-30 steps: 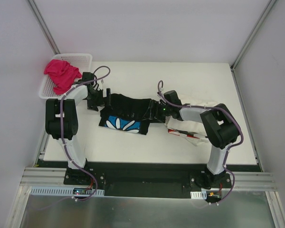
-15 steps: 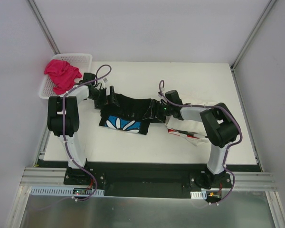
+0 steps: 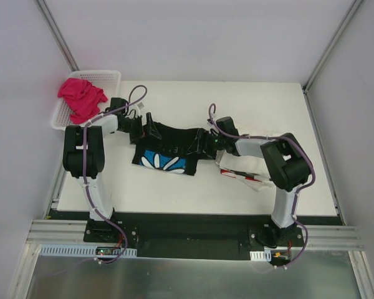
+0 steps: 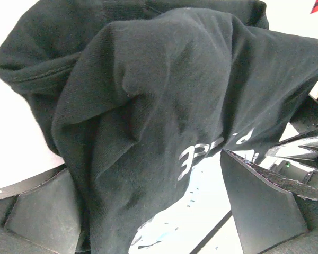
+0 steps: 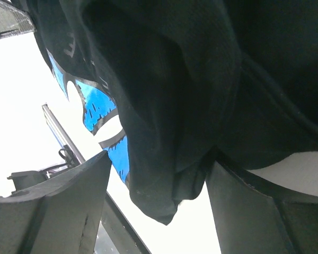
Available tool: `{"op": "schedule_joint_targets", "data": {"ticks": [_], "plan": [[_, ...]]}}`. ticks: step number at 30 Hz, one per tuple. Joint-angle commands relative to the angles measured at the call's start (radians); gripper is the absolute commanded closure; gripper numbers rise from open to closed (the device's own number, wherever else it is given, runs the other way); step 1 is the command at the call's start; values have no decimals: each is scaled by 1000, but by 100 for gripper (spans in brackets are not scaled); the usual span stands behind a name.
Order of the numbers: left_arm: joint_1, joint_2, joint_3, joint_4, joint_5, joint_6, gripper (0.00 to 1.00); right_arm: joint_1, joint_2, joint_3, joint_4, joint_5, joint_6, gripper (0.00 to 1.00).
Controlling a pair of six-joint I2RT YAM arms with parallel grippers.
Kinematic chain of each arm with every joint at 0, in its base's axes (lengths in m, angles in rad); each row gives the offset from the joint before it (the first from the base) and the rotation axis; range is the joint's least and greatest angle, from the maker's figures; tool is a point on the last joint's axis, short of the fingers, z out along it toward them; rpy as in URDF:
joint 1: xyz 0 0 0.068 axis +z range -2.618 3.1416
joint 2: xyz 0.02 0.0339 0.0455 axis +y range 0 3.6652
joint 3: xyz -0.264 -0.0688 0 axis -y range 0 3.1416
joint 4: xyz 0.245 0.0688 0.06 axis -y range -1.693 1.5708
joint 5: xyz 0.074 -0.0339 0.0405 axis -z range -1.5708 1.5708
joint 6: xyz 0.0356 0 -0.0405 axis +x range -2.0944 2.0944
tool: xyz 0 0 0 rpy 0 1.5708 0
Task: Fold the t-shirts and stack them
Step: Put the neatly folded tshirt into the corner of the board with both arms
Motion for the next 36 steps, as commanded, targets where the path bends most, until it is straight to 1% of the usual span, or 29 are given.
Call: {"op": "schedule_joint_targets", "data": {"ticks": [1, 12, 15, 18, 19, 21, 22, 23, 24, 25, 26, 36], "plan": [[-43, 6, -33, 15, 67, -32, 2, 12, 100, -33, -127, 155, -43, 26], [-85, -12, -76, 102, 100, -83, 2, 49, 117, 8, -128, 160, -23, 27], [-106, -6, -93, 141, 109, -102, 3, 55, 124, 19, -127, 154, -23, 32], [-131, -2, -116, 175, 120, -124, 7, 56, 127, 19, -116, 145, -14, 47], [-138, 0, -122, 196, 122, -130, 13, 56, 128, 18, -112, 145, -8, 58], [-157, 12, -127, 211, 148, -142, 25, 58, 130, 14, -101, 139, -5, 72], [-163, 15, -128, 218, 151, -147, 30, 56, 128, 16, -99, 137, -3, 88], [-170, 18, -127, 219, 157, -147, 55, 56, 128, 16, -98, 137, -2, 94], [-175, 20, -122, 219, 154, -146, 69, 58, 128, 16, -98, 137, -2, 99], [-181, 18, -121, 221, 149, -149, 87, 56, 128, 16, -96, 137, -3, 99], [-181, 18, -122, 219, 146, -152, 100, 58, 127, 13, -96, 137, -2, 99], [-181, -28, -109, 218, 137, -142, 100, 55, 85, 4, -96, 145, -15, 99]]}}
